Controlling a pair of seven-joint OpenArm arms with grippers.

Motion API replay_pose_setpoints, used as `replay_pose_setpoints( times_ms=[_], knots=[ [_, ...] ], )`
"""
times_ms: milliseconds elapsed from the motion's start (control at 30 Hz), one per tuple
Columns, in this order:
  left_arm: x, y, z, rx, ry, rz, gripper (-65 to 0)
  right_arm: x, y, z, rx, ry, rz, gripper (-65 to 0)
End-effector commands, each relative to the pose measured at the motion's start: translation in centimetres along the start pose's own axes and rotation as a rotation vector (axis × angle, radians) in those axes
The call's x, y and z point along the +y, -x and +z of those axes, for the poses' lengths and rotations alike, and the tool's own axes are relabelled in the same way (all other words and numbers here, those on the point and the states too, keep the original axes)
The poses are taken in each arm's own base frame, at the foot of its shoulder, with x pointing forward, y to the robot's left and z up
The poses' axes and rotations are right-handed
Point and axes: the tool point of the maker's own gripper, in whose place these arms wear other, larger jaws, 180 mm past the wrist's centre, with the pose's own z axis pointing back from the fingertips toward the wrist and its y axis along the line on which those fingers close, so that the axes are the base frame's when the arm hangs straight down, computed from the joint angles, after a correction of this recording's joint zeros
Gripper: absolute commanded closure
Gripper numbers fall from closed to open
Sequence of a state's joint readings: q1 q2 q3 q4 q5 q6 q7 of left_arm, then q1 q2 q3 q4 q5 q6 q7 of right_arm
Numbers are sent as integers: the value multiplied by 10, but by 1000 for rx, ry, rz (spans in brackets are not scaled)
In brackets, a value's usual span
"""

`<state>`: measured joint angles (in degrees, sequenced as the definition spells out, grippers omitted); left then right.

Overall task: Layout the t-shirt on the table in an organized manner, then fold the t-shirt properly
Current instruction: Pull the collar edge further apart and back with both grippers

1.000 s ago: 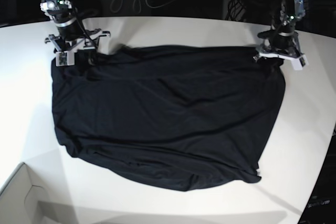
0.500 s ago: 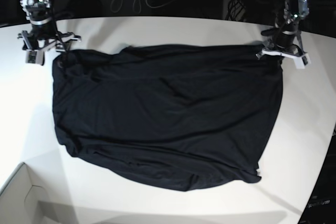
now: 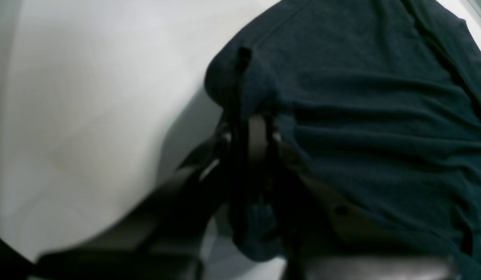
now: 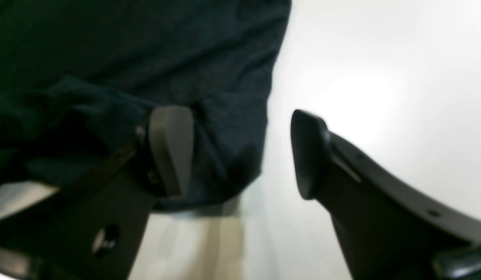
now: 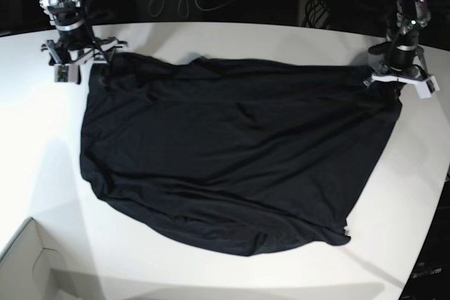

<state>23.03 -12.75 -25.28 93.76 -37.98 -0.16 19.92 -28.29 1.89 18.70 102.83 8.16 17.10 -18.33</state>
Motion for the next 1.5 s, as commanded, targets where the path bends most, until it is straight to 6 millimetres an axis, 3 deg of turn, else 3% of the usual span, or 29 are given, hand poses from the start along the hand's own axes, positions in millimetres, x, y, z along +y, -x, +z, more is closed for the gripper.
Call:
replay_pose_setpoints(
  times_ms=[0, 267, 367, 467, 600, 633, 767, 933, 1267, 1467],
  knots=[
    [-3, -10, 0, -35, 14, -6, 0, 5, -8, 2, -31, -17, 1, -403],
    [-1, -12, 0, -38, 9, -11, 0, 3, 34, -8, 71, -21, -28, -398],
    [-1, -12, 0, -38, 9, -13, 0, 2, 36, -8, 77, -19, -31, -373],
    [1, -10, 2, -31, 6, -13, 0, -2, 35, -8, 76, -16, -16, -254],
    [2, -7, 3, -24, 2, -14, 0, -11, 32, -8, 76, -10, 12, -11],
    [3, -4, 4, -18, -1, -12, 0, -13, 31, -7, 75, -7, 18, 0],
    [7, 3, 11, 0, -7, -16, 0, -34, 18, 0, 41, 50, 23, 0],
    [12, 11, 16, 20, -17, -21, 0, -36, -1, 12, -6, -13, 74, 0],
    [7, 25, 28, 40, -17, 6, 0, -41, 4, 24, -4, -57, 85, 0],
    [15, 39, 37, 74, -38, 4, 0, -60, 7, 33, -7, 8, 55, 0]
  ],
)
